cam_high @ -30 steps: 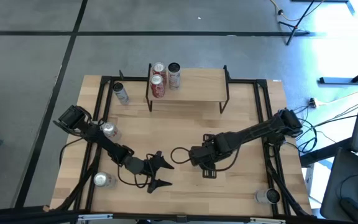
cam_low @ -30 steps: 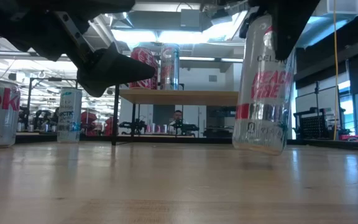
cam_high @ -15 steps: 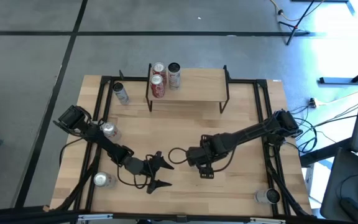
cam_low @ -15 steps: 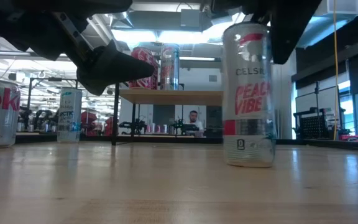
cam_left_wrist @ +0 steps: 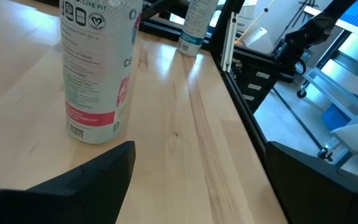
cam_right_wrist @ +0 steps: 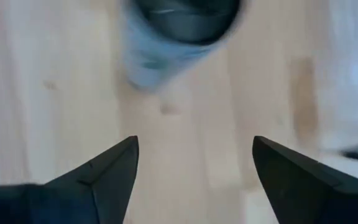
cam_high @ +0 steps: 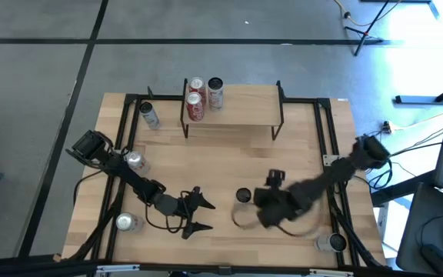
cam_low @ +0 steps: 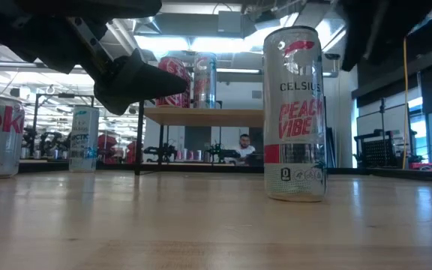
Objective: Place canned beverage on shelf
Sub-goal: Put the white-pink soda can aligned with the other white-pink soda can on the shelf
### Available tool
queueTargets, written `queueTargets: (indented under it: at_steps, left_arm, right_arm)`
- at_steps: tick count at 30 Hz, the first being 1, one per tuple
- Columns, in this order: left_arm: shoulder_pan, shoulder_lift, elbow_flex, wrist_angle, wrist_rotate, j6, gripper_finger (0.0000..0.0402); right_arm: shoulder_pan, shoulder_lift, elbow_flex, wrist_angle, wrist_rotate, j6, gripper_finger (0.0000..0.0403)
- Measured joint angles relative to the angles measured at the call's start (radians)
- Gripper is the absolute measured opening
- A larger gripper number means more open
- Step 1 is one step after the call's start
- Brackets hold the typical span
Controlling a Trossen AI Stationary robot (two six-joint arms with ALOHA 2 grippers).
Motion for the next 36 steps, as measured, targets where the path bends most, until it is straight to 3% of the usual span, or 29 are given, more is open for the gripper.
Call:
queueTargets:
  at_steps: [4,11,18,24,30,36]
  left_arm:
    - [0.0,0.0,0.0,-0.002,-0.004,0.0,0.0354]
    - [0.0,0.0,0.0,-0.002,-0.027,0.0,0.0354]
    - [0.0,0.0,0.0,-0.002,-0.039,0.024,0.0354]
    - [-0.001,0.0,0.0,-0.005,-0.042,0.025,0.0354]
    - [0.0,0.0,0.0,-0.006,-0.042,0.026,0.0354]
    - [0.0,0.0,0.0,-0.006,-0.044,0.035,0.0354]
  right_arm:
    - [0.099,-0.103,-0.246,0.325,0.107,0.059,0.0298]
    - [0.19,-0.239,-0.703,0.955,0.411,0.111,0.0298]
    - [0.16,-0.215,-0.889,1.51,0.401,0.065,0.0298]
    - [0.16,-0.113,-0.89,1.684,0.418,-0.11,0.0298]
    - [0.13,-0.053,-0.877,1.706,0.451,-0.17,0.0298]
    - [0.071,-0.006,-0.814,1.709,0.338,-0.242,0.0298]
